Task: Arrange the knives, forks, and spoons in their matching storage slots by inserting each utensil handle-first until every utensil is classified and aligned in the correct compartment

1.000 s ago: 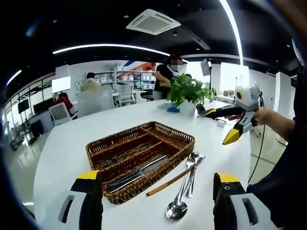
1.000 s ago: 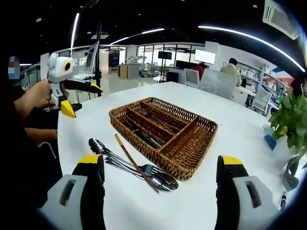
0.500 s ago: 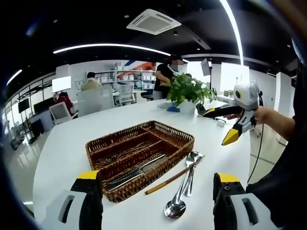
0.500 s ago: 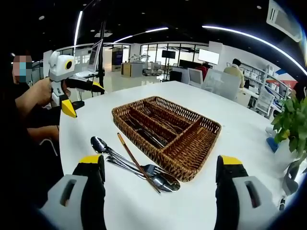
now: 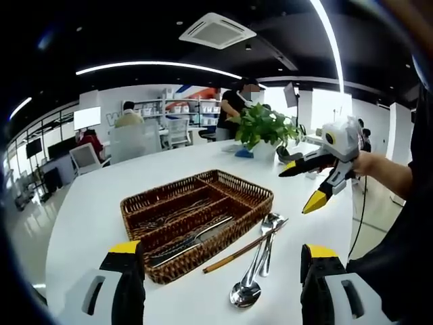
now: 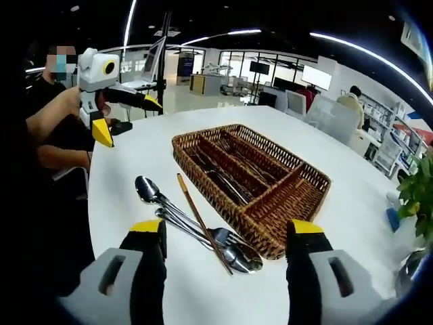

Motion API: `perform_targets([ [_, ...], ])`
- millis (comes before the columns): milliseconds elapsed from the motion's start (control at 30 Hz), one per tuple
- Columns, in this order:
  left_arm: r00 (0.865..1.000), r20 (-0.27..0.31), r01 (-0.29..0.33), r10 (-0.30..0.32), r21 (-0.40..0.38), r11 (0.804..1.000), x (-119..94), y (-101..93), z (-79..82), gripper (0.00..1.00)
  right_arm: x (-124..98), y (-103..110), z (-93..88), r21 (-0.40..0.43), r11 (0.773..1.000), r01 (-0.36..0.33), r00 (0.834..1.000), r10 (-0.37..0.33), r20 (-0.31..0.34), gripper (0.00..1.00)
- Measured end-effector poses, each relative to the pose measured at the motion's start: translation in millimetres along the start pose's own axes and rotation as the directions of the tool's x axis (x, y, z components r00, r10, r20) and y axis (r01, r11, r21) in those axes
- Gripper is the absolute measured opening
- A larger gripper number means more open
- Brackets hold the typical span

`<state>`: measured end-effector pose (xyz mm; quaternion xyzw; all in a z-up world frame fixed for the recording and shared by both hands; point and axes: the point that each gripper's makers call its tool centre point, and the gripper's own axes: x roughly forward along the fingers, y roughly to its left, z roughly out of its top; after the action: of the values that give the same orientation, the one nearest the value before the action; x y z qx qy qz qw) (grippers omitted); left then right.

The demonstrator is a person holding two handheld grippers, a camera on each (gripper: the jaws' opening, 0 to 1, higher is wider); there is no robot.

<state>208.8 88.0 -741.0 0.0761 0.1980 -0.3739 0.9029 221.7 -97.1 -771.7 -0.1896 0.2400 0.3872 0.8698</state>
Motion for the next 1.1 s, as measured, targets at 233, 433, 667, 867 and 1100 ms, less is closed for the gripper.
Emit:
perform_targets([
  [233, 1.0, -0.001, -0.006, 0.006, -0.003, 1.0, 1.5, 0.9, -0.8, 1.0, 14.4, 4.8, -6.0, -0.025, 0.999, -0.043, 0.999, 0.042, -0.022, 0.62],
  [433, 1.0, -0.004, -0.014, 0.014, -0.004, 1.0, 3.5, 0.3, -1.2, 1.0, 27.1, 11.3, -8.1, -0.041, 0.995, -0.087, 0.996, 0.086, -0.036, 0.54],
  [667, 1.0, -0.01, -0.007, 0.007, 0.002, 1.0, 6.3, -4.0, -1.3, 1.0, 40.1, 14.4, -11.3, -0.063, 0.99, -0.122, 0.991, 0.118, -0.061, 0.43],
  [867, 1.0, -0.013, -0.003, 0.003, 0.01, 1.0, 6.3, -9.3, -0.6, 1.0, 53.1, 16.8, -16.1, -0.097, 0.982, -0.165, 0.983, 0.155, -0.099, 0.35],
  [1100, 0.999, -0.032, -0.004, 0.004, 0.012, 1.0, 4.4, -12.2, -7.3, 1.0, 65.3, 22.8, -26.4, -0.138, 0.965, -0.222, 0.968, 0.201, -0.148, 0.26],
])
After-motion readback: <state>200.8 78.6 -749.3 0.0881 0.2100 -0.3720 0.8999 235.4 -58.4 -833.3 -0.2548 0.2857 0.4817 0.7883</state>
